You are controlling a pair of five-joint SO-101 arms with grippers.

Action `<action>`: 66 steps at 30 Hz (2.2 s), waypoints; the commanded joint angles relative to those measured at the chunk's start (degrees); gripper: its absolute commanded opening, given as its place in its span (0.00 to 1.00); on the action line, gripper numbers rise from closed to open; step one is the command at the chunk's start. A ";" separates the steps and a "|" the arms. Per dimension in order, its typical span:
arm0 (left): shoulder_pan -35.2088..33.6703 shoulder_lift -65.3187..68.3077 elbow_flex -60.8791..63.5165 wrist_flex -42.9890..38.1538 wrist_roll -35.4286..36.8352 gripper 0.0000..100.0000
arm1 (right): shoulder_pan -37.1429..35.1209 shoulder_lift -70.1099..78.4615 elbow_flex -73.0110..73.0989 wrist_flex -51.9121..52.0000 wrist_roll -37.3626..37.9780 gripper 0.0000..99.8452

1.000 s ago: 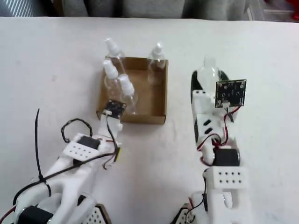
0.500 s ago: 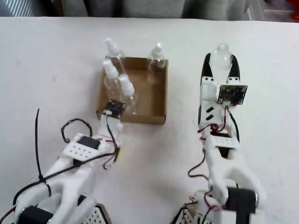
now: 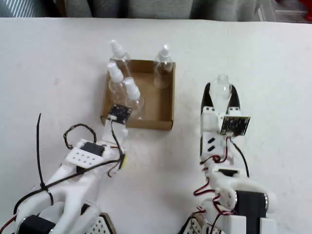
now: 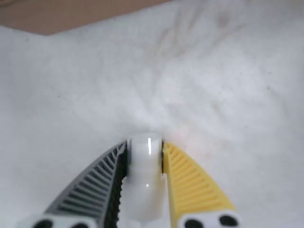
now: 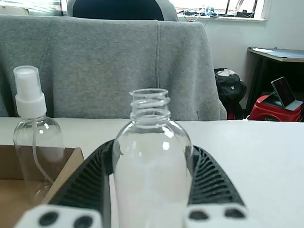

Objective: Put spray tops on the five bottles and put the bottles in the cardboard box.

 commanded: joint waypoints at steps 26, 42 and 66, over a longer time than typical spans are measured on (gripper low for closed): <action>8.92 -49.45 -19.08 1.23 0.26 0.02 | 0.48 -7.16 10.11 -2.68 -5.45 0.01; 13.23 -20.53 -43.96 -39.91 0.26 0.02 | -9.89 -7.78 10.11 -8.31 -7.65 0.02; 17.63 9.27 -63.12 -46.59 0.26 0.02 | -23.16 -7.78 10.11 -16.13 -7.56 0.02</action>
